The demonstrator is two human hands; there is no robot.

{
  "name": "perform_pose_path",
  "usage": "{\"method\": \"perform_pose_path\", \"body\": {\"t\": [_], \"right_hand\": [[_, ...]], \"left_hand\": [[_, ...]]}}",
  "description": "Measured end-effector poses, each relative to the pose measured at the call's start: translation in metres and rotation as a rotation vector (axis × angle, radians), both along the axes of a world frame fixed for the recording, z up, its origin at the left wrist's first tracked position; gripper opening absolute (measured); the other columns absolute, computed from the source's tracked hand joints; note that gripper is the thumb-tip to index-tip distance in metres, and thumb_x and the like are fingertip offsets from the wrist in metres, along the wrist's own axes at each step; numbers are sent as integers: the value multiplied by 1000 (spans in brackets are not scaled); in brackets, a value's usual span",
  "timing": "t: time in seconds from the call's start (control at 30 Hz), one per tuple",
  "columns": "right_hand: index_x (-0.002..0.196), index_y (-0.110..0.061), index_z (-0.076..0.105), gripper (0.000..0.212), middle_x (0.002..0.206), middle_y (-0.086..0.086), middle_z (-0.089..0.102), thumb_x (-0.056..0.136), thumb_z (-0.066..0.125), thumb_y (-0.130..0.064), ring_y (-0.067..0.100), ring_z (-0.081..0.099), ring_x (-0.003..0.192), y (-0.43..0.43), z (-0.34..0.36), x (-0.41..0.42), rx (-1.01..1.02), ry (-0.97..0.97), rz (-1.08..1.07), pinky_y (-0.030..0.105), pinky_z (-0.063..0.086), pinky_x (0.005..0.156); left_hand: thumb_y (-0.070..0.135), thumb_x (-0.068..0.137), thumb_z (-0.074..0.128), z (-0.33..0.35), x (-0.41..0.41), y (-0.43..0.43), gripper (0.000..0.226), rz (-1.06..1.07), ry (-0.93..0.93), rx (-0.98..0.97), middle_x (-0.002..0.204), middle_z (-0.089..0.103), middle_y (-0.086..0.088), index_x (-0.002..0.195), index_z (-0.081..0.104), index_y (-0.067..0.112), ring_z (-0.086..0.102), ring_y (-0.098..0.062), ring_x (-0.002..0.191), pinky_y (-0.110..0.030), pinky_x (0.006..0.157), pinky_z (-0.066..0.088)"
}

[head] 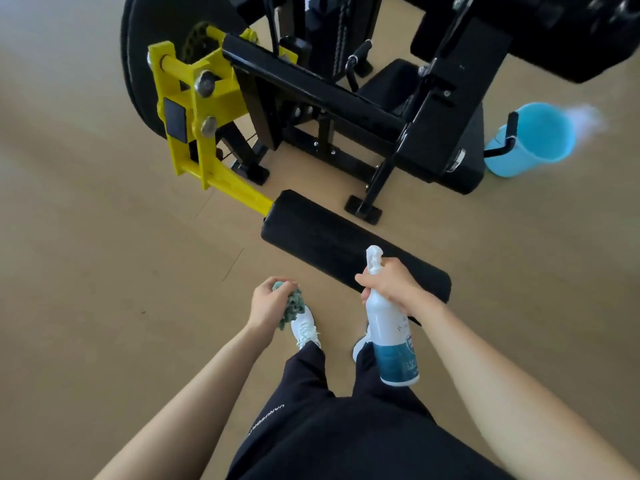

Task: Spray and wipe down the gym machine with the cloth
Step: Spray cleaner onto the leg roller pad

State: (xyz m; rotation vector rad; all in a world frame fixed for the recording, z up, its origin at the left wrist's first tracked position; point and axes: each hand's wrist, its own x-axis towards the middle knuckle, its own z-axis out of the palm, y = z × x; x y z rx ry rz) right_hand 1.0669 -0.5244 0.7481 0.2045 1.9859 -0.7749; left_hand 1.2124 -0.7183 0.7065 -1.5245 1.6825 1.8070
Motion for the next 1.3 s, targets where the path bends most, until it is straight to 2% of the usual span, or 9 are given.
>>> {"method": "perform_pose_path", "body": {"t": [0.1,0.3,0.47,0.63,0.73,0.87,1.0,1.17,1.3], "right_hand": [[101,-21,64,14,72,3,79,93,70,-31,26,74,92,25,-5,15,19,25,-75,42,56,94],[88,-16,64,16,63,0,76,95,68,-29,14,68,80,76,-12,41,93,99,-189,32,49,76],[93,-17,64,8,67,4,78,94,67,-24,22,72,83,110,-16,51,60,61,-298,34,54,81],[98,-11,65,21,67,2,78,96,68,-32,14,67,79,138,-24,59,68,88,-407,28,47,70],[103,-16,66,13,69,8,78,96,70,-26,18,69,73,148,-17,67,10,89,-518,30,49,69],[90,-13,64,12,68,8,77,94,70,-23,20,67,78,138,-13,79,17,100,-581,31,50,75],[83,-11,64,19,66,6,77,93,70,-26,20,67,76,103,-12,94,71,147,-610,29,50,72],[95,-14,66,11,60,3,73,91,71,-23,16,69,68,51,-10,105,14,148,-665,35,55,86],[78,-18,61,18,54,-4,71,93,69,-25,12,66,71,8,-8,103,79,166,-574,36,54,88]], "left_hand": [[26,90,64,-3,-13,-1,12,-99,13,-58,97,72,-4,98,72,23,68,-23,81,-29,55,49],[25,92,65,-11,-31,-9,15,-185,29,-180,104,69,-7,107,69,24,64,-20,83,-34,66,56],[26,94,68,-14,-33,-20,43,-217,12,-297,122,67,-6,136,58,22,65,-23,99,-24,62,48],[23,95,69,-23,-39,-40,66,-261,43,-371,148,48,-2,154,40,24,59,-25,116,-29,71,50],[21,94,69,-30,-50,-62,80,-339,9,-377,155,39,-7,161,26,28,58,-31,122,-30,66,51],[20,87,72,-31,-81,-87,95,-463,5,-320,148,48,-10,162,17,36,62,-33,119,-32,65,52],[22,72,73,-35,-99,-94,66,-605,16,-306,126,62,-16,130,53,44,65,-33,94,-29,56,55],[18,77,74,-48,-83,-99,89,-666,96,-384,135,44,-2,155,34,38,57,-30,111,-50,85,61],[9,80,73,-50,-63,-103,92,-603,88,-306,136,54,-1,155,32,42,62,-30,110,-45,80,60]]}}
